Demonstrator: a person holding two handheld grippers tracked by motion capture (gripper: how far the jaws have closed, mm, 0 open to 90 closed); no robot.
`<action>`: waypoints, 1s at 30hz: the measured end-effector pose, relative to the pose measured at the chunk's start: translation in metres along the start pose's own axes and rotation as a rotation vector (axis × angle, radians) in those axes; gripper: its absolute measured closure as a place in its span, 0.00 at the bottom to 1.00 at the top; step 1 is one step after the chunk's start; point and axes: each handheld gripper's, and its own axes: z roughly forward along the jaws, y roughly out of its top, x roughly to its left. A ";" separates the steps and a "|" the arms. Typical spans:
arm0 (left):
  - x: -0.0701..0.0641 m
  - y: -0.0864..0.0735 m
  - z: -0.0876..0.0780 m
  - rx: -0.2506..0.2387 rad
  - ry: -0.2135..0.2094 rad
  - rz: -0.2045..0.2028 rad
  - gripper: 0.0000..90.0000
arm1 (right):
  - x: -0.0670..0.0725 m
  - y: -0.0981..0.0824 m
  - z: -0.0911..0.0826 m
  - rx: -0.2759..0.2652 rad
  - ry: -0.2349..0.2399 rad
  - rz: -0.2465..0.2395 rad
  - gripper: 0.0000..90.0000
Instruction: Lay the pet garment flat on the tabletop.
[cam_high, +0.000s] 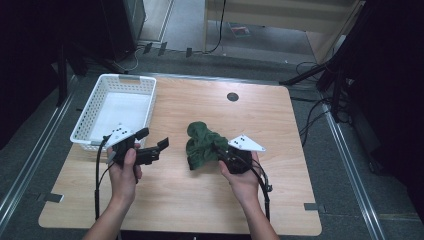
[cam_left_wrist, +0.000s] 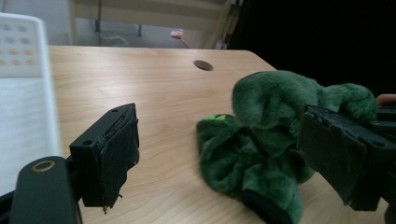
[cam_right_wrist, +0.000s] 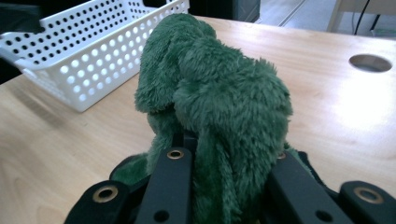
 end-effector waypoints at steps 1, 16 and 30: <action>-0.003 -0.002 0.003 0.012 -0.008 0.013 0.15 | 0.001 -0.004 -0.002 -0.001 0.004 0.004 0.90; -0.010 -0.022 0.014 0.104 -0.092 0.035 0.16 | -0.007 -0.013 -0.026 0.123 0.202 -0.091 0.27; -0.016 -0.030 0.025 0.146 -0.096 0.032 0.16 | -0.015 -0.024 -0.017 0.100 0.208 -0.027 0.74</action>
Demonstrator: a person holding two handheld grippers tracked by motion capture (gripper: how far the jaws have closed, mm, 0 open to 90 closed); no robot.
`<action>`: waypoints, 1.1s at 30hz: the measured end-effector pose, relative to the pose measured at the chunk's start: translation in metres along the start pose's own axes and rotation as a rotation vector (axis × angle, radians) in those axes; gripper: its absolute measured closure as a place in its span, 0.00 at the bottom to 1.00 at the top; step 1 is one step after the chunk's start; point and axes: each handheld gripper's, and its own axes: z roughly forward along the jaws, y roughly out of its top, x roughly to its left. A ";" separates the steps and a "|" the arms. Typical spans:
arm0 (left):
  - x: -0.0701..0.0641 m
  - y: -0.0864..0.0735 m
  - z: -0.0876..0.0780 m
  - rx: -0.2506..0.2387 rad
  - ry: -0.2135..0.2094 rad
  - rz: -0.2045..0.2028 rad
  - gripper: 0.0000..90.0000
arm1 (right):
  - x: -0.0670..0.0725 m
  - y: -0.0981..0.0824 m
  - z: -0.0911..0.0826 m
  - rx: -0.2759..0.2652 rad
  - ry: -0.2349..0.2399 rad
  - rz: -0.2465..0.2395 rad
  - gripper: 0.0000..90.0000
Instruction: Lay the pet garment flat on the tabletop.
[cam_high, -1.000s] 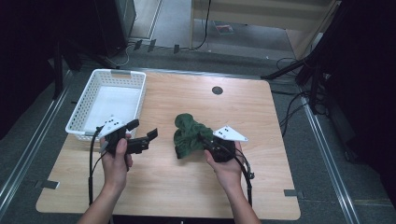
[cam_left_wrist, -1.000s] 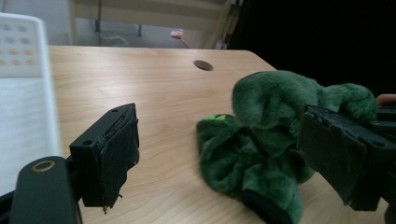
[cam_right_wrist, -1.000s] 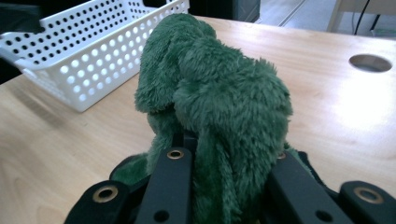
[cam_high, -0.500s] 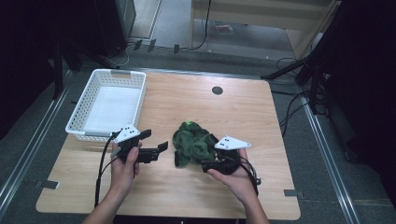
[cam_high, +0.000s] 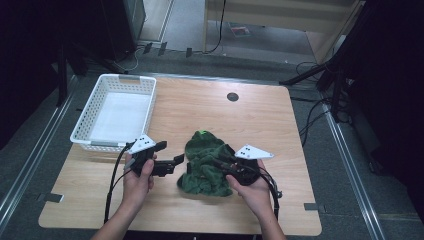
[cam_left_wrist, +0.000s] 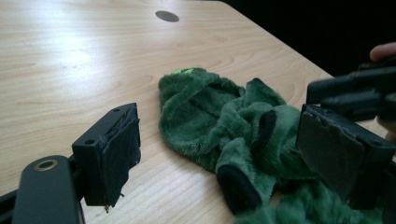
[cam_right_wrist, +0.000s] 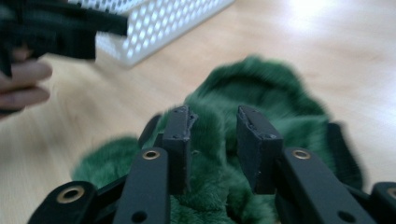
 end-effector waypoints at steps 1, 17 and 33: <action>0.000 -0.001 0.002 0.010 0.001 0.000 0.16 | 0.001 -0.003 0.004 0.019 0.000 -0.006 0.77; -0.011 -0.015 0.033 0.118 0.122 -0.014 0.29 | 0.032 -0.036 0.015 0.172 0.131 -0.012 0.79; 0.001 -0.010 0.076 0.213 0.208 -0.019 0.49 | -0.041 0.011 0.036 0.107 -0.157 0.034 0.61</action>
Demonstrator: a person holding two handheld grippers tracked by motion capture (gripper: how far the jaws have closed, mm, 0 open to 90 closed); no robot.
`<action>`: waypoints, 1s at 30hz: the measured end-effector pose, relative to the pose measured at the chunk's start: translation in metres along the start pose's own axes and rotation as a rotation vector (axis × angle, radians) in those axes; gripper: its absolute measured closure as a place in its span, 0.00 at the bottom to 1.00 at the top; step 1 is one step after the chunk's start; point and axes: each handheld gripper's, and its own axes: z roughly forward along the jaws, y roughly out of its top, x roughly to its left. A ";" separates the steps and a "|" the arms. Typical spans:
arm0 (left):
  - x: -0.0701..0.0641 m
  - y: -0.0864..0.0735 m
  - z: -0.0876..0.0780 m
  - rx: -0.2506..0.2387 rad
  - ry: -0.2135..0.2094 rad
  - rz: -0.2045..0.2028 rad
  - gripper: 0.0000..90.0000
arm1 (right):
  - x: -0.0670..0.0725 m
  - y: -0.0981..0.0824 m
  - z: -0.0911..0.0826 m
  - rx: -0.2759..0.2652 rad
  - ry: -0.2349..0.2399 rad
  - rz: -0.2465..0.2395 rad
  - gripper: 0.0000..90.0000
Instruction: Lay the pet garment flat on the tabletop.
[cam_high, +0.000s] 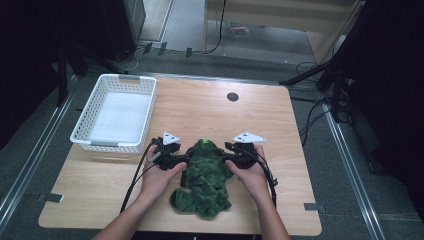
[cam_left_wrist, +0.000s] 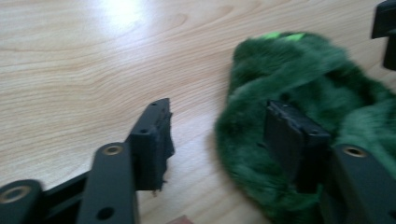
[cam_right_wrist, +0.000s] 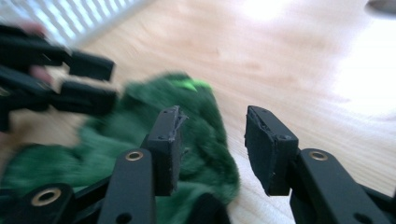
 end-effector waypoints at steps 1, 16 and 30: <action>0.002 0.000 0.002 0.006 0.002 0.004 0.49 | 0.000 0.000 0.000 0.000 0.000 0.000 0.61; 0.019 0.003 0.000 -0.028 -0.051 0.018 1.00 | -0.003 -0.009 0.010 0.003 -0.010 -0.041 1.00; 0.003 0.002 0.017 0.053 -0.164 0.036 0.85 | -0.007 -0.016 0.018 0.055 -0.028 -0.006 0.82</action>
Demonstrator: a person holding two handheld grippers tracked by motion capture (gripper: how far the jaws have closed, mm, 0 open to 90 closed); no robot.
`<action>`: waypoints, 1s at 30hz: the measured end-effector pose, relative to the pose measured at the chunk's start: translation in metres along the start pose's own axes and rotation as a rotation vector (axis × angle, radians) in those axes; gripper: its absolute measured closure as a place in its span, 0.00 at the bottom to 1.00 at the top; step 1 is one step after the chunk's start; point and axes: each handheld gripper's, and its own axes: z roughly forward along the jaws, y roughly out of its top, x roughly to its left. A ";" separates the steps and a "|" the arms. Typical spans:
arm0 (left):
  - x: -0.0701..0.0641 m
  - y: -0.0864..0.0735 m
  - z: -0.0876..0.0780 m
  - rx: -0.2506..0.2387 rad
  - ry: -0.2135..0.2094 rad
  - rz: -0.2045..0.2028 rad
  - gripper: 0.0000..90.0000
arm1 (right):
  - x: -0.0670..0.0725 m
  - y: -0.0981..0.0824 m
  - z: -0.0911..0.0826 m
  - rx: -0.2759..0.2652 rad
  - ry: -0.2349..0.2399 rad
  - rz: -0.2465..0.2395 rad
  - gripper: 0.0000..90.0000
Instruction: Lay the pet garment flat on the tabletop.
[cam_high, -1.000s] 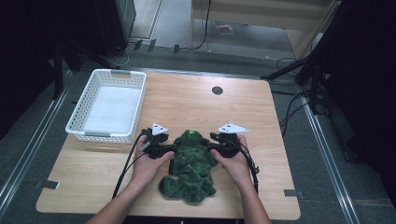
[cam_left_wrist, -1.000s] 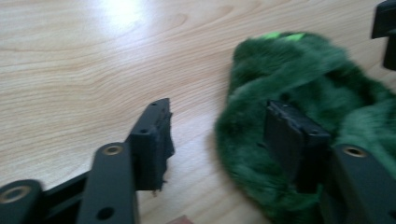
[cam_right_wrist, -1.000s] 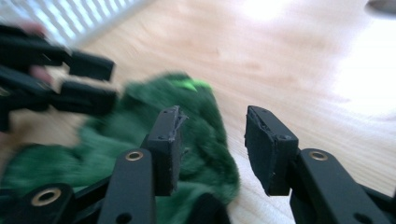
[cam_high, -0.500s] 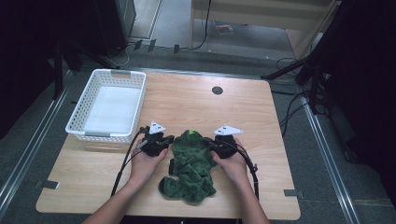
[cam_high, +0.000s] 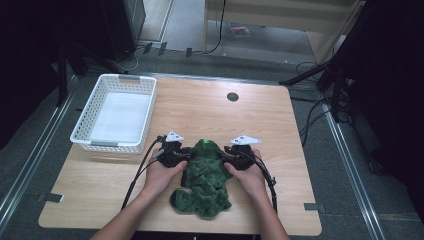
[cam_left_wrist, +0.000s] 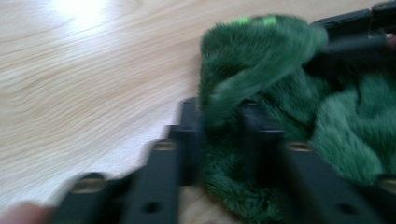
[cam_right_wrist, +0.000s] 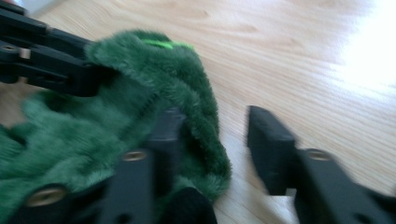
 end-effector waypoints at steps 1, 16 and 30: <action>-0.003 0.000 0.001 0.006 0.007 0.024 0.85 | 0.000 0.000 0.000 0.000 0.000 0.000 0.82; 0.019 0.043 0.022 -0.049 0.060 -0.064 0.68 | -0.028 0.008 -0.008 -0.143 -0.073 0.114 0.67; 0.005 -0.006 -0.033 -0.033 -0.028 -0.065 0.42 | -0.001 -0.012 -0.049 -0.080 0.019 0.179 0.42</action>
